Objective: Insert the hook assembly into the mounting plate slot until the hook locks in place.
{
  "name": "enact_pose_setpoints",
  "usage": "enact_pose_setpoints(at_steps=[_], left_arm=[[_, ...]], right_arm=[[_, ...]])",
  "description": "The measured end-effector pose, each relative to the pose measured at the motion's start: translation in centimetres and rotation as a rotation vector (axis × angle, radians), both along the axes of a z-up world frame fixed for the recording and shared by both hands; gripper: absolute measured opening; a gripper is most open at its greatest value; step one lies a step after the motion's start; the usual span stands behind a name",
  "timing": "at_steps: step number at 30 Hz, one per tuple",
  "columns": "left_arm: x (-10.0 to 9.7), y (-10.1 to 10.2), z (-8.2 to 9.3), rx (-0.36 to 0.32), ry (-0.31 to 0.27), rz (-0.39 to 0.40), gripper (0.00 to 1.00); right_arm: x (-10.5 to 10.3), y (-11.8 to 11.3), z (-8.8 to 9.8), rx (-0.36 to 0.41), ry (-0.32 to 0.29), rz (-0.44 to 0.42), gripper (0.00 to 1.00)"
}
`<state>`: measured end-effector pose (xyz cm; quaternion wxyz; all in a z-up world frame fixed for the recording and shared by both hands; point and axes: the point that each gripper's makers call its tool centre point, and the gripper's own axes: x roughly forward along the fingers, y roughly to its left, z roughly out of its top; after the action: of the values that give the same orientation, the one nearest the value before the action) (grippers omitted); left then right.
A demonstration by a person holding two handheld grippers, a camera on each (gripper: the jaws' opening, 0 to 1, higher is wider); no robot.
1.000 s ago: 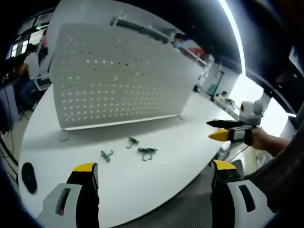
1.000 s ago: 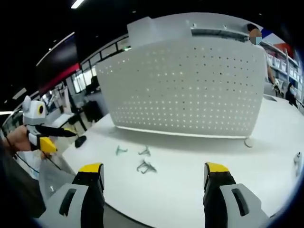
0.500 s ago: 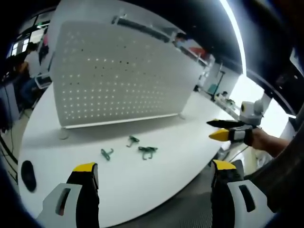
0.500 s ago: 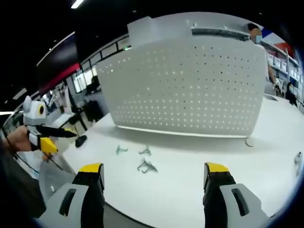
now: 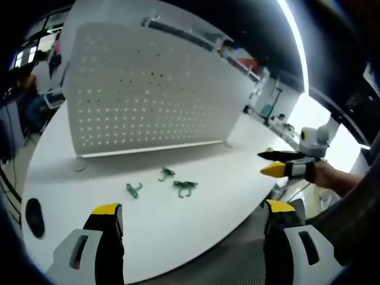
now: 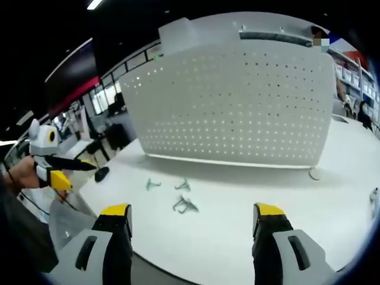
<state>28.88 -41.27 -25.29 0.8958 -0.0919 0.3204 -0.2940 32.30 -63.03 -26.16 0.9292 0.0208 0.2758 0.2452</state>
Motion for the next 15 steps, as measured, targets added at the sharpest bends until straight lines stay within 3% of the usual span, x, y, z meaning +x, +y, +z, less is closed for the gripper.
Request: enact_pose_setpoints(at_steps=[12, 15], left_arm=[[0.0, -0.1, -0.3, -0.010, 0.012, 0.004, 1.00], [0.0, 0.0, -0.3, -0.012, 0.014, 0.006, 1.00]], right_arm=[[0.7, 1.0, -2.1, -0.020, 0.049, 0.032, 0.75], [0.8, 1.7, -2.6, -0.002, 0.064, 0.042, 0.68]])
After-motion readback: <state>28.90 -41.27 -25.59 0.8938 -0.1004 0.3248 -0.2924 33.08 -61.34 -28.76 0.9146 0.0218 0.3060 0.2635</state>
